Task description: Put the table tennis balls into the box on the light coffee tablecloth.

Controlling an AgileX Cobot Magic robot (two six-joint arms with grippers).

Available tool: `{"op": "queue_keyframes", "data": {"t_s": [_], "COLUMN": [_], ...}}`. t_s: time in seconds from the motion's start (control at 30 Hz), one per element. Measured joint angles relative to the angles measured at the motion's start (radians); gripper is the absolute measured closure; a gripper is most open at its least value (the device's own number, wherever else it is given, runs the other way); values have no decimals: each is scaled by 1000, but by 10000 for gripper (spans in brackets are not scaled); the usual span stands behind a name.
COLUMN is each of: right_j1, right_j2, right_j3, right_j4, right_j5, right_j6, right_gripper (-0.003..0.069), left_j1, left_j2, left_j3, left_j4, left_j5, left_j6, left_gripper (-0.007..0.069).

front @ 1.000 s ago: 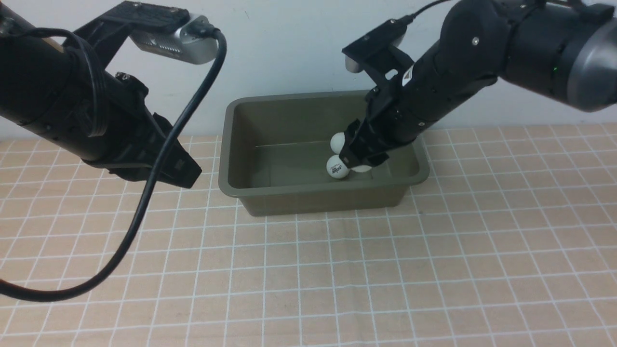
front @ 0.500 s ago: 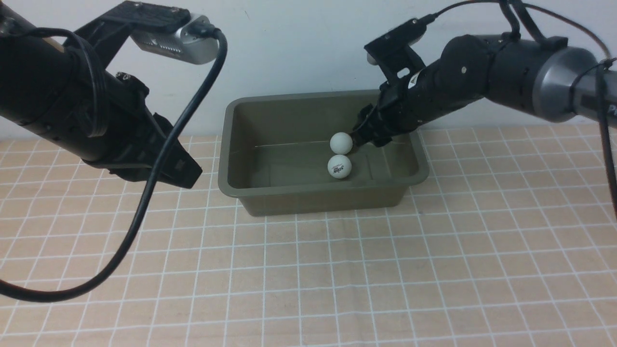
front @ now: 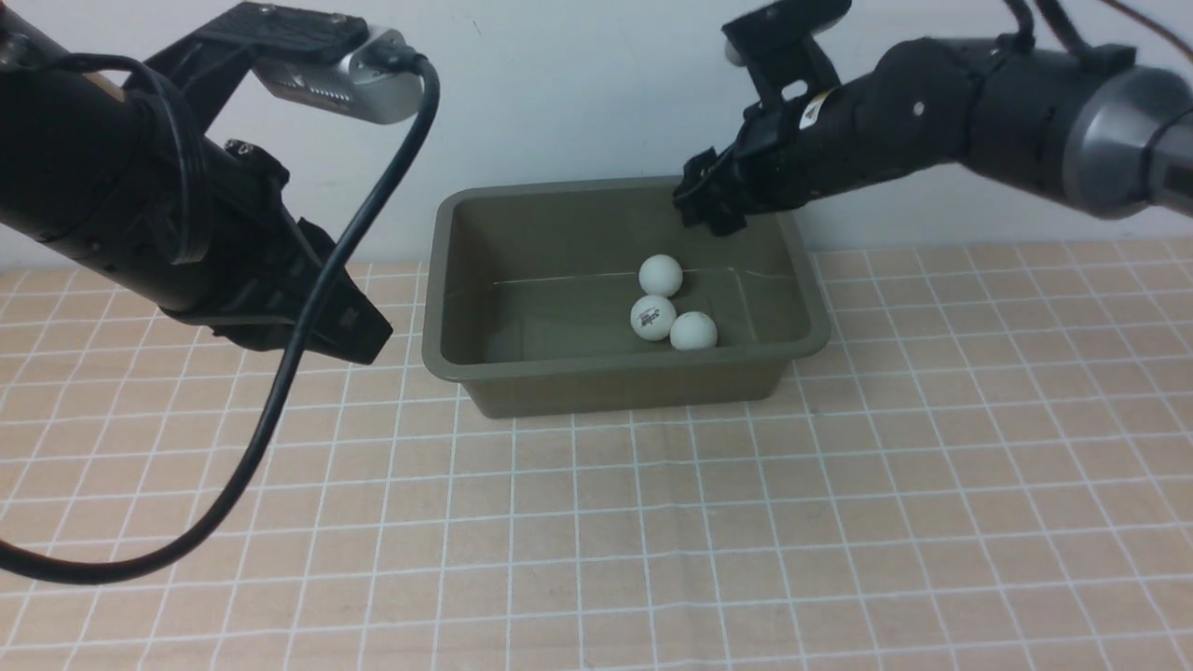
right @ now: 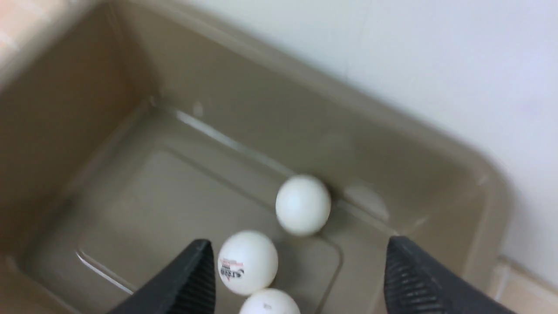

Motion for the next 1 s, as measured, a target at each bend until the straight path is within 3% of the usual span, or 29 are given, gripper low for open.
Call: {"op": "queue_keyframes", "data": {"t_s": [0.1, 0.2, 0.4, 0.47, 0.83, 0.9, 1.0], "right_j1": [0, 0, 0, 0, 0, 0, 0], "right_j2": [-73, -166, -357, -414, -679, -717, -831], "right_j3": [0, 0, 0, 0, 41, 78, 260], "right_j4": [11, -9, -68, -83, -146, -178, -281], "right_j5": [20, 54, 155, 198, 438, 447, 432], "right_j6": [0, 0, 3, 3, 21, 59, 229], "right_gripper": [227, 316, 610, 655, 675, 675, 675], "left_j1": [0, 0, 0, 0, 0, 0, -1], "left_j2": [0, 0, 0, 0, 0, 0, 0], "left_j3": [0, 0, 0, 0, 0, 0, 0], "left_j4": [0, 0, -1, -2, -56, -62, -78], "left_j5": [-9, -28, -33, -35, -48, -48, -48], "left_j6": [6, 16, 23, 23, 49, 56, 78], "left_gripper": [683, 683, 683, 683, 683, 683, 683]}}
